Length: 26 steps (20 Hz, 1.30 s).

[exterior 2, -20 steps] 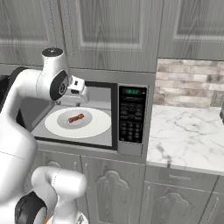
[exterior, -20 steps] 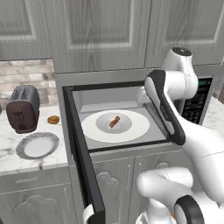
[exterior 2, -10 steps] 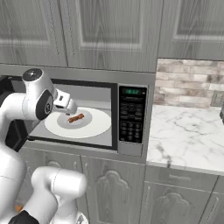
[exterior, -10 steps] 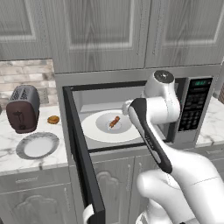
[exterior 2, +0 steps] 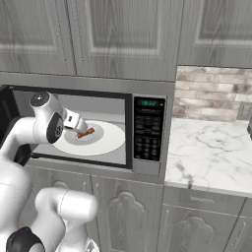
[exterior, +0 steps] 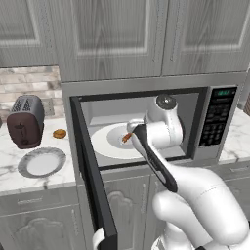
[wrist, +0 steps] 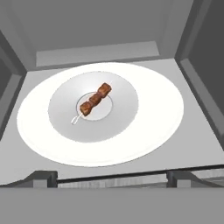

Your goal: Pick the kebab skewer from the microwave and place it on plate located on the counter.

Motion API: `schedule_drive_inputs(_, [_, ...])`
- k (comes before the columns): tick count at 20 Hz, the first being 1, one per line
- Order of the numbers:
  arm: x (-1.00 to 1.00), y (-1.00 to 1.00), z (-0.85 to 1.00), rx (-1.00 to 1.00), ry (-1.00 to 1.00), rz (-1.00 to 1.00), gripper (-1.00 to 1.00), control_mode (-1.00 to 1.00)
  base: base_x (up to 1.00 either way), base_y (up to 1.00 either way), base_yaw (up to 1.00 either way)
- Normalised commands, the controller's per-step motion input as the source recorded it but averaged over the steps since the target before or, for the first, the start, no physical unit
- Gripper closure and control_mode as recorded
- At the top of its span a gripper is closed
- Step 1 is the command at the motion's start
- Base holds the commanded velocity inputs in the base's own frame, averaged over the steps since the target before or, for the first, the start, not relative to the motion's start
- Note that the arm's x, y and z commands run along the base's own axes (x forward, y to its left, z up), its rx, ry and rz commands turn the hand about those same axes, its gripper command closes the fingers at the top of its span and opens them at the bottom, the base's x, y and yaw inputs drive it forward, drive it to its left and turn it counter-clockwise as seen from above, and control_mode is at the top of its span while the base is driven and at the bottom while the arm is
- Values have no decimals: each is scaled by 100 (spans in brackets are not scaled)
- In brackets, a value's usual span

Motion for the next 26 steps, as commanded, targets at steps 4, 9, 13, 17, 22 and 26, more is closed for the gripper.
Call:
schedule_drive_inputs(4, [49, 9, -1, 0, 0, -1, -100, -100, 0, 0, 0])
schedule_drive_inputs(9, [36, 0, -27, 0, 0, 0, -100, -100, 0, 0, 0])
schedule_drive_inputs(13, [16, 0, -56, 0, -4, 0, -100, -100, 0, 0, 0])
schedule_drive_inputs(17, [15, 4, -21, 0, -2, 0, -100, -100, 0, 0, 0])
schedule_drive_inputs(22, [38, 25, -12, 0, 0, -3, -100, -100, 0, 0, 0])
schedule_drive_inputs(26, [44, 9, -16, 0, 0, -2, -100, -100, 0, 0, 0])
